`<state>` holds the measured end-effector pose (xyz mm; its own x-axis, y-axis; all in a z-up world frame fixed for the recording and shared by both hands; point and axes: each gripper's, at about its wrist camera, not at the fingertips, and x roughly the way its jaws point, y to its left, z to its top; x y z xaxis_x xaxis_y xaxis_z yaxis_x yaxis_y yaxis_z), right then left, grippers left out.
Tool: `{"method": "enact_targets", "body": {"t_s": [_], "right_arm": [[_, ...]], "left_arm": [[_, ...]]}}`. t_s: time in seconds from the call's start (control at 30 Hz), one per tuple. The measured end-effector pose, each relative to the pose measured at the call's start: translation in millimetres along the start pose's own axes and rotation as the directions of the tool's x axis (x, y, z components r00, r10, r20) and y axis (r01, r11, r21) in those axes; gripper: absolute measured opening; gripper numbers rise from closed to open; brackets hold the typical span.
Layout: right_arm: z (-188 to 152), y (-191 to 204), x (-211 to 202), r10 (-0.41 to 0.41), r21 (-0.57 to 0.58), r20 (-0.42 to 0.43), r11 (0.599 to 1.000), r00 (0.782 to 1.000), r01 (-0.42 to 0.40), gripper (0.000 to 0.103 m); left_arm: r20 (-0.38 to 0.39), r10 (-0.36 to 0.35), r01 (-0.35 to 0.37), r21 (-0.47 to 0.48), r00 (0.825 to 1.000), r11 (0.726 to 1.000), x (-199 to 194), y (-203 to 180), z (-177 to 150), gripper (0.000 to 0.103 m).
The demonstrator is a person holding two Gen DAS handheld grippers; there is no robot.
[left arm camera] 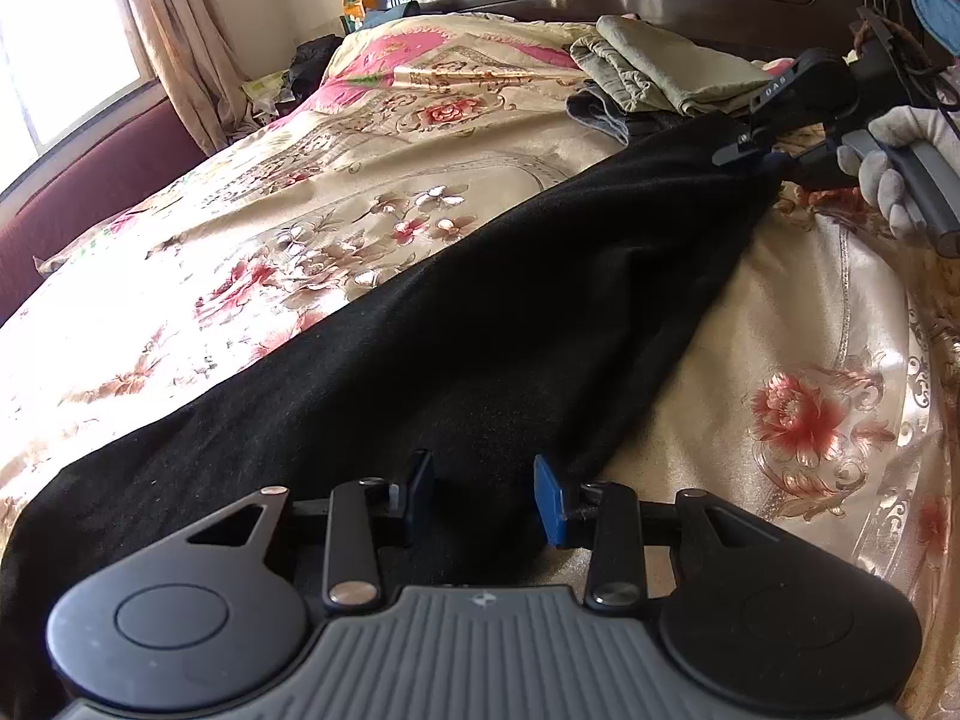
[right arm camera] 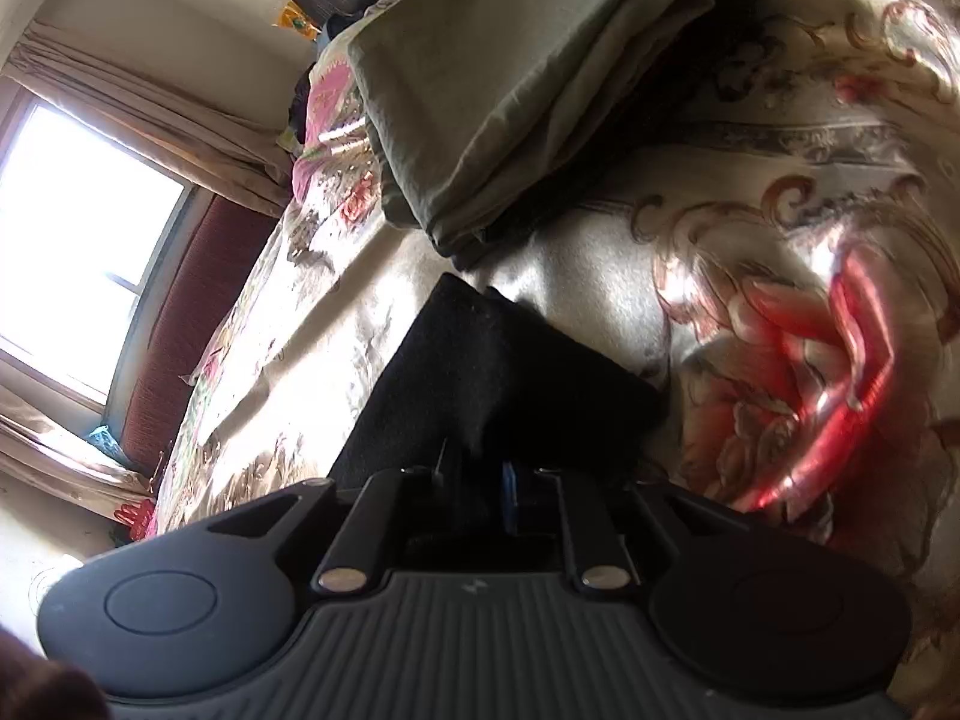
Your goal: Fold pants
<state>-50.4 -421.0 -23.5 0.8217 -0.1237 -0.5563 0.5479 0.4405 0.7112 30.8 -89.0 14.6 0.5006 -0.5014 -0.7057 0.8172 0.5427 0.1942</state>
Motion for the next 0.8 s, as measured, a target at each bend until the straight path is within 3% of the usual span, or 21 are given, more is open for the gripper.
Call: {"method": "enact_targets", "body": {"t_s": [0.07,0.1,0.17,0.27,0.37,0.5,0.63,0.73,0.8], "right_arm": [[2.8,0.0,7.1,0.008,0.03,-0.018,1.0,1.0,-0.008,0.017],[4.3,3.4,9.7,0.016,0.039,-0.026,0.999,1.0,-0.015,0.006],[6.1,14.2,2.2,0.044,0.016,-0.01,0.999,0.999,-0.044,0.006],[14.7,28.4,-26.0,0.177,0.013,0.048,0.984,0.983,-0.178,0.005],[22.1,35.5,-42.9,0.212,-0.01,0.09,0.977,0.973,-0.212,0.005],[18.3,16.3,-16.4,0.018,0.005,0.002,1.0,1.0,-0.018,0.005],[14.3,7.1,-2.1,-0.057,0.003,-0.042,0.998,0.997,0.057,0.006],[10.7,15.8,-0.8,-0.144,-0.092,-0.064,0.986,0.988,0.138,0.011],[7.7,26.2,-9.8,-0.201,-0.177,-0.033,0.965,0.979,0.192,0.016]], "left_arm": [[-0.01,-0.001,0.001,0.007,1.0,1.0,5.1,-2.0,-0.3,0.051],[-0.015,0.0,0.0,0.009,1.0,1.0,7.1,-3.0,-0.5,0.051],[-0.019,0.003,-0.003,0.009,1.0,1.0,7.8,-4.4,-1.3,0.051],[0.007,-0.001,0.001,-0.01,1.0,1.0,-1.9,-1.3,0.2,0.051],[0.033,-0.001,0.002,-0.034,0.999,0.999,-9.3,3.6,0.2,0.051],[0.012,0.004,-0.003,-0.036,1.0,0.999,-2.7,-0.2,-7.4,0.051],[0.029,0.027,-0.028,0.023,0.999,0.999,-7.2,-10.4,-10.9,0.051],[0.029,0.05,-0.052,0.059,0.998,0.997,-6.4,-11.7,-12.2,0.051],[0.018,0.062,-0.063,0.059,0.998,0.996,-3.0,-8.8,-15.1,0.052]]}}
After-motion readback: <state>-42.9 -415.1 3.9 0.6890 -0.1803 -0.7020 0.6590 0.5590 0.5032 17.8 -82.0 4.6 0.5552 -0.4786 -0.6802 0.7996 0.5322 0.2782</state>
